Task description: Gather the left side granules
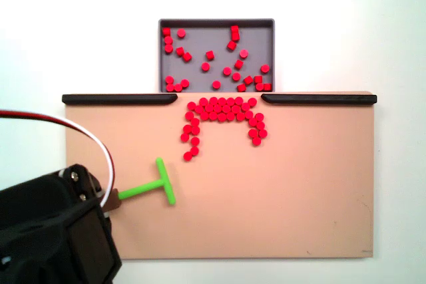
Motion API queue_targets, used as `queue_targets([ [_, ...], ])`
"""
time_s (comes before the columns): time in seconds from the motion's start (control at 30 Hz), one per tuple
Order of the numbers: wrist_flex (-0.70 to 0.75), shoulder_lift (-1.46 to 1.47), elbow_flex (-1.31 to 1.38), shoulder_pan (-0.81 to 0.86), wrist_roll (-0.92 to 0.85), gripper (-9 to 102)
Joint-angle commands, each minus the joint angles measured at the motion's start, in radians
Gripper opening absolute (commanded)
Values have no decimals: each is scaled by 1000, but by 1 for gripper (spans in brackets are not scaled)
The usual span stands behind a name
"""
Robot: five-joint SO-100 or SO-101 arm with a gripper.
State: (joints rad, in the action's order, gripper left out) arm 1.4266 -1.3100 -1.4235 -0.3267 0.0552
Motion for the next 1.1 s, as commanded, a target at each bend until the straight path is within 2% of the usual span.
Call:
queue_targets([
  [0.0,5,-2,44,11,11,0],
  [1.07,8,114,176,49,61,0],
])
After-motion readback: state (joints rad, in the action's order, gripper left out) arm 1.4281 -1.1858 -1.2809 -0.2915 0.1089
